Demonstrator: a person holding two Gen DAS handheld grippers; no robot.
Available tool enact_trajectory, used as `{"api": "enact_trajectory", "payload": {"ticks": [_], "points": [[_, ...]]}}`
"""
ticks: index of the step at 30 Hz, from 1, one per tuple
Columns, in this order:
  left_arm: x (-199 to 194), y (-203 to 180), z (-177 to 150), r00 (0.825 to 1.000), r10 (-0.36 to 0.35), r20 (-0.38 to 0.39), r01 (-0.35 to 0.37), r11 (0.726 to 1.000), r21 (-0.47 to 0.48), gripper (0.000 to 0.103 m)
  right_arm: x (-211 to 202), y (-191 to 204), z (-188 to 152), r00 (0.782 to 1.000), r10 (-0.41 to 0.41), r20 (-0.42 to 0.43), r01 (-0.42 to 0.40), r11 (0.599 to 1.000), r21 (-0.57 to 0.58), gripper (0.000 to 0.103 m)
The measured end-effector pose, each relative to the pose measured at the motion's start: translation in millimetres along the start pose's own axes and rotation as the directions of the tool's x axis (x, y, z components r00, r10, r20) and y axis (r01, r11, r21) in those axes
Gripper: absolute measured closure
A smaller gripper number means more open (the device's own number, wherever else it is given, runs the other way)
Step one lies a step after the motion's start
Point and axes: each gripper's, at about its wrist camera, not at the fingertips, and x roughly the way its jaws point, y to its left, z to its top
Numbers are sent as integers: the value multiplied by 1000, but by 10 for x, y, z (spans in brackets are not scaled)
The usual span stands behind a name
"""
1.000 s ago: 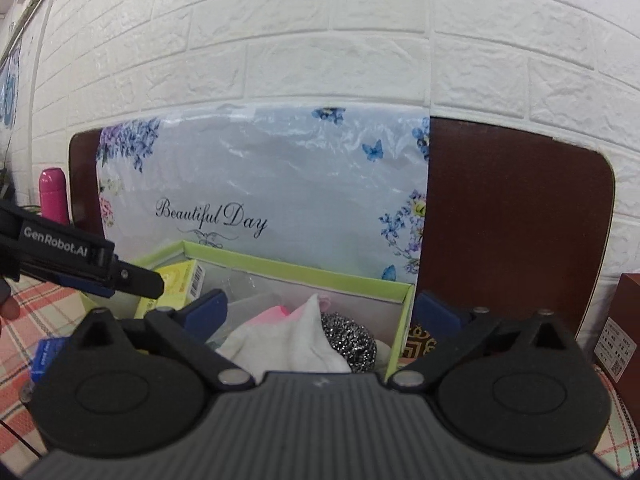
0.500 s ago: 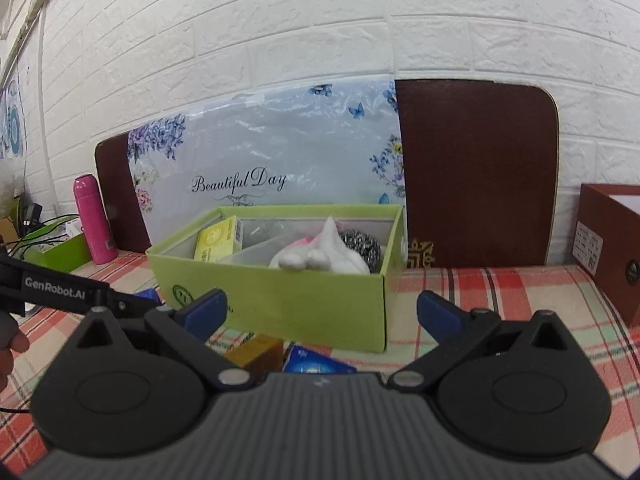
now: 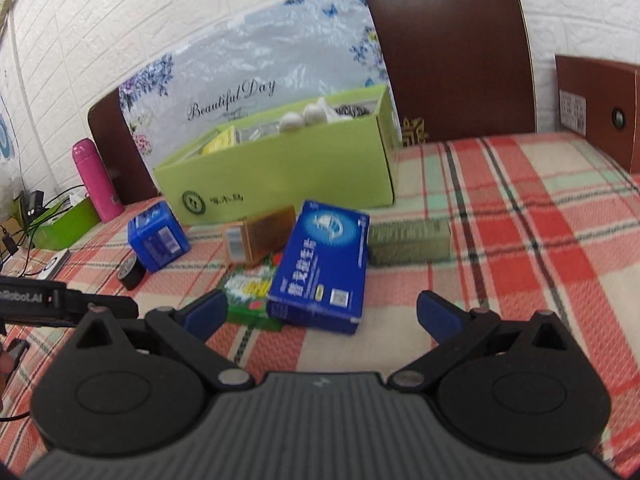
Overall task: Organize objects
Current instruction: 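Withdraw both tools from the green box back toward the table, then grasp the tan box with left tool while right tool grasps blue medicine box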
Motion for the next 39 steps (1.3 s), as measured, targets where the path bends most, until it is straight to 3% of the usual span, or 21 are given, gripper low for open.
{"api": "enact_trajectory", "payload": {"ticks": [9, 12, 22, 27, 28, 31, 35, 39], "points": [[-40, -105, -10, 999, -44, 5, 43, 999, 26, 30, 200, -30, 42, 1000, -11, -11, 12, 999, 46, 21], [-14, -176, 25, 998, -56, -2, 56, 998, 39, 30, 214, -30, 51, 1000, 9, -15, -8, 999, 45, 46], [318, -627, 465, 994, -81, 66, 70, 984, 164, 30, -65, 53, -62, 999, -47, -3, 47, 996, -71, 47], [610, -702, 602, 997, -62, 50, 54, 988, 147, 30, -255, 82, -145, 997, -74, -12, 72, 991, -117, 47], [651, -695, 620, 997, -69, 46, 61, 988, 139, 34, -287, 82, -158, 997, -72, -17, 70, 991, -116, 47], [760, -650, 655, 996, -90, -11, 90, 990, 112, 73, -367, 85, -192, 997, -75, -26, 72, 990, -121, 47], [641, -524, 591, 997, -76, -9, 77, 992, 101, 78, -478, 87, -224, 997, -61, -40, 55, 989, -136, 47], [286, -291, 365, 994, -107, -2, 107, 991, 78, 78, -569, 43, -268, 997, -51, -61, 42, 989, -144, 47]]}}
